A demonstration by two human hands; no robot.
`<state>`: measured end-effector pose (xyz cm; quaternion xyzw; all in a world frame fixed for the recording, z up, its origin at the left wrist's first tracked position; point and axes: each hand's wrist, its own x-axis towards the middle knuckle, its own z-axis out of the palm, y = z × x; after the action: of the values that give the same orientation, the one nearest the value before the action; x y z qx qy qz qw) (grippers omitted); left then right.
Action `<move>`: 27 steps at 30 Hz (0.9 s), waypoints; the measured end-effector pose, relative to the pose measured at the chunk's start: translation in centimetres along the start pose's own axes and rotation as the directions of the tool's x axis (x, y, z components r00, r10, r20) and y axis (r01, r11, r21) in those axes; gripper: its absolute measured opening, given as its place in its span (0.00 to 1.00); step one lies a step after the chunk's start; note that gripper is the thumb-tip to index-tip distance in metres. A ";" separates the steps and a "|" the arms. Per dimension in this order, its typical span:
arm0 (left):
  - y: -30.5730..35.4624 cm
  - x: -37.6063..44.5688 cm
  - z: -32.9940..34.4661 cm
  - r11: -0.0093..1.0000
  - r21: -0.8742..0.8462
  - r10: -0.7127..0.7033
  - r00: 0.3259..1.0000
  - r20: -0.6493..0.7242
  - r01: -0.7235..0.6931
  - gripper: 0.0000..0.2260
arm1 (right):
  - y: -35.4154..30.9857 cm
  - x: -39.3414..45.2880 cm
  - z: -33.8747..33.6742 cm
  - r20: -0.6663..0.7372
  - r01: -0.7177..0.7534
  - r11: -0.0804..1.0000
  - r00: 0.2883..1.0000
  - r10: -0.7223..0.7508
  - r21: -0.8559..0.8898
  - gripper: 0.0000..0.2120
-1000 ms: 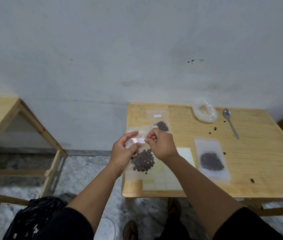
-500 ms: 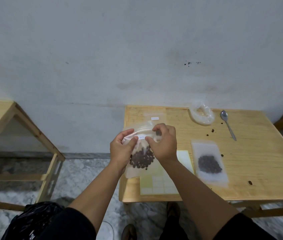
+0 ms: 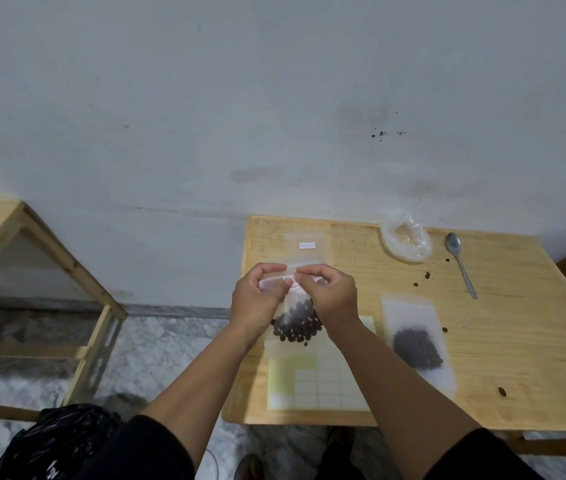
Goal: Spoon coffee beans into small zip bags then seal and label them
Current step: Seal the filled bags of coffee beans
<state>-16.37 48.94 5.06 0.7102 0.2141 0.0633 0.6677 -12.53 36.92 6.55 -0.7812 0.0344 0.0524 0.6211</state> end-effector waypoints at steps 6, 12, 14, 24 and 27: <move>-0.2 1.9 2.9 0.999 -0.009 -0.032 0.996 -0.081 0.031 0.05 | 0.8 2.4 -1.3 0.000 0.041 0.997 0.999 -0.041 -0.072 0.06; -0.4 5.4 5.3 0.998 0.026 -0.045 0.979 -0.199 0.051 0.05 | 3.2 5.1 -4.2 0.144 -0.028 0.992 0.989 0.045 -0.121 0.08; -0.7 6.6 5.8 0.994 0.066 -0.070 0.984 -0.161 0.081 0.04 | 4.1 6.1 -5.0 0.133 -0.074 0.989 0.987 0.092 -0.131 0.08; -2.9 8.9 8.0 0.936 0.313 -0.128 0.985 -0.119 0.160 0.13 | 5.4 13.8 -4.7 0.072 -0.157 0.937 0.979 0.188 -0.311 0.12; -3.0 9.7 8.3 0.912 0.363 -0.160 0.981 -0.109 0.189 0.18 | 6.0 15.0 -4.5 0.165 -0.161 0.912 0.957 0.238 -0.378 0.17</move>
<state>-5.20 45.08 -0.57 0.7986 0.3103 -0.0111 0.5155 1.83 31.37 -0.09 -0.8645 0.0392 0.2024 0.4585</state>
